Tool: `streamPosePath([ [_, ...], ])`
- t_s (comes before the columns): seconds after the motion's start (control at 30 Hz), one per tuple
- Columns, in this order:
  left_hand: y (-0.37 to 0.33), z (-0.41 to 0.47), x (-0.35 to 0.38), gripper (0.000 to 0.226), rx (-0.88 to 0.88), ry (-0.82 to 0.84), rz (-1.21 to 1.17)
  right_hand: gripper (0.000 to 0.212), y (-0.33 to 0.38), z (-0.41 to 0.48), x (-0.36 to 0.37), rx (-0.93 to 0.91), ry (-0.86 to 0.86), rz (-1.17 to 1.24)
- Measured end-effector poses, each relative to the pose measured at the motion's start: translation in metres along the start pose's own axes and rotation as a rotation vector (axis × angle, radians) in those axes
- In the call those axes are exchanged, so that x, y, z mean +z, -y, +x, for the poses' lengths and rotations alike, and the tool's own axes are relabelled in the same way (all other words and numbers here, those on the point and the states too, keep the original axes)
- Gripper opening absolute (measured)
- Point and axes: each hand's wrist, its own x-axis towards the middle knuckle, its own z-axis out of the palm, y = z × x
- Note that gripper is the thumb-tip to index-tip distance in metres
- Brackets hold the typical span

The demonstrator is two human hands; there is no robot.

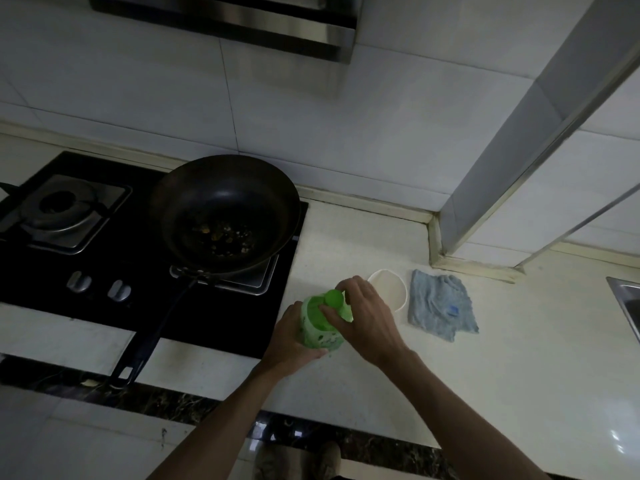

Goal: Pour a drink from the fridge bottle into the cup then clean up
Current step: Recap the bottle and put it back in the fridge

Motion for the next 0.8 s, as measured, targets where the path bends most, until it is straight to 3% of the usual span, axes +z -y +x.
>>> streamPosePath([
  [0.13, 0.0, -0.001, 0.001, 0.078, -0.025, 0.01, -0.019, 0.067, -0.001, -0.016, 0.026, 0.157, -0.022, 0.117],
  [0.27, -0.004, -0.004, 0.001, 0.076, -0.056, 0.028, -0.051, 0.067, 0.006, -0.02, 0.038, 0.277, -0.08, 0.34],
  [0.37, -0.007, -0.007, 0.002, 0.072, -0.066, 0.046, -0.072, 0.08, 0.005, -0.02, 0.047, 0.326, -0.07, 0.381],
  [0.47, -0.009, -0.01, 0.002, 0.07, -0.074, 0.049, -0.121, 0.091, 0.011, -0.02, 0.056, 0.343, -0.077, 0.374],
  [0.63, -0.017, -0.013, -0.001, 0.08, -0.051, 0.03, -0.157, 0.089, 0.022, -0.016, 0.05, 0.356, -0.161, 0.413],
  [0.8, -0.032, -0.012, -0.013, 0.077, -0.149, 0.031, -0.393, 0.098, 0.038, -0.005, 0.017, 0.335, -0.169, 0.477],
])
